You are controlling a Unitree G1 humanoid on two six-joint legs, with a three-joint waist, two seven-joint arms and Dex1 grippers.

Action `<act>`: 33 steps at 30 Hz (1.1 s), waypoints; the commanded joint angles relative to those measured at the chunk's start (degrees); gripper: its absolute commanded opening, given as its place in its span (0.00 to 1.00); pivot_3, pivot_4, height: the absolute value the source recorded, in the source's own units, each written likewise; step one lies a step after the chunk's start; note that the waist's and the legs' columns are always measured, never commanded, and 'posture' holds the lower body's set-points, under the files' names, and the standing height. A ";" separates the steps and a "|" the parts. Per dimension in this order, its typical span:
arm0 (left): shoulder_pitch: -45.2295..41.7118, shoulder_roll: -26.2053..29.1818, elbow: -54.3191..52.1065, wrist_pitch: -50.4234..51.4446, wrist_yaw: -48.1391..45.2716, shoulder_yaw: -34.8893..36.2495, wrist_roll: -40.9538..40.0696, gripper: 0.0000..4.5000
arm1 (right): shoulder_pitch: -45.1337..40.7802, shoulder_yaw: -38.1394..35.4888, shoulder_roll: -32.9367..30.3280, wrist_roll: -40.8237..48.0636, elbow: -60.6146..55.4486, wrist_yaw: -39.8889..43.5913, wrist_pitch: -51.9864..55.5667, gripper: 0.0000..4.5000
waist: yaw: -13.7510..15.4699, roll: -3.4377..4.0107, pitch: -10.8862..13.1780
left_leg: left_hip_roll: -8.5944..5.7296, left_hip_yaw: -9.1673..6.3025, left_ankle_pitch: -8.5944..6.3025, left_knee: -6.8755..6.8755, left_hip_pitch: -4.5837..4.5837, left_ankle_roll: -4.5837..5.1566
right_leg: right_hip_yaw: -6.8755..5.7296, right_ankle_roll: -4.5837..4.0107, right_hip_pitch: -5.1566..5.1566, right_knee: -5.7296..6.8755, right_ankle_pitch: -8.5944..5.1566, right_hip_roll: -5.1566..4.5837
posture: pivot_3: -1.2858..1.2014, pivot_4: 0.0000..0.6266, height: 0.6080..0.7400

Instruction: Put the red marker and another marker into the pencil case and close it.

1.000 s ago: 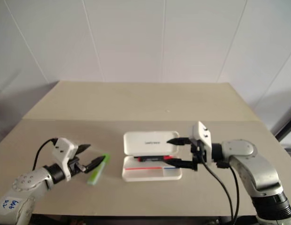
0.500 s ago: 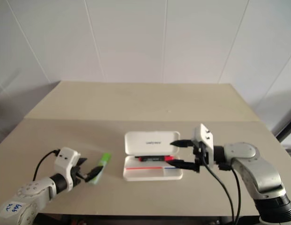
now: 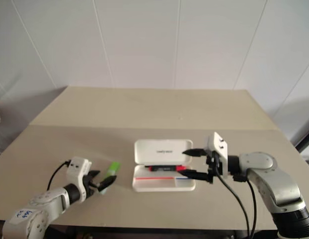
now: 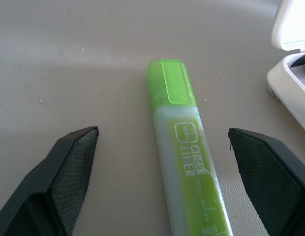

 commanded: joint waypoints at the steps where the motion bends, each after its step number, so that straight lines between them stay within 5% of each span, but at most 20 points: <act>1: -0.33 1.23 1.72 5.41 0.21 -2.93 -0.10 1.00 | -0.51 -1.48 -0.53 0.41 -0.73 -0.21 -1.19 0.99 | -0.06 0.01 -0.01 | 0.00 0.00 0.01 0.01 0.03 0.01 | 0.00 -0.05 0.04 -0.05 0.00 0.00 | 0.52 0.24 1.00; 5: -2.38 2.71 3.55 8.74 0.59 -4.64 0.59 0.86 | -0.81 -1.22 -0.26 0.21 -0.51 -0.48 -1.48 1.00 | -0.10 0.07 -0.04 | 0.00 0.01 0.03 0.01 0.30 0.06 | 0.01 -0.52 0.55 -0.45 -0.16 -0.01 | 0.52 0.24 1.00; 14: -5.38 2.97 4.57 11.81 0.72 -6.19 0.94 0.25 | -1.26 -0.79 0.07 0.04 -0.24 -1.18 -1.89 1.00 | -0.08 0.11 -0.06 | 0.02 0.01 -0.05 -0.15 0.80 0.13 | 0.01 -0.52 1.14 -0.91 -0.15 -0.02 | 0.52 0.24 1.00; 27: -11.10 9.04 5.25 3.15 -3.08 -5.23 2.47 0.25 | -2.09 -0.57 0.26 -0.40 0.86 -1.37 -2.57 1.00 | -0.22 0.02 0.01 | 0.05 0.00 -0.16 -0.14 0.84 0.06 | -0.04 -0.61 1.52 -1.77 0.20 -0.03 | 0.52 0.24 1.00; 33: -14.57 15.65 7.37 -6.80 -9.84 -4.75 3.22 0.25 | -1.77 -0.78 0.24 -0.36 0.75 -1.50 -2.77 1.00 | -0.03 -0.07 0.05 | 0.09 0.05 -0.07 -0.57 0.11 0.21 | -0.03 -0.51 0.57 -1.52 0.25 -0.07 | 0.52 0.24 1.00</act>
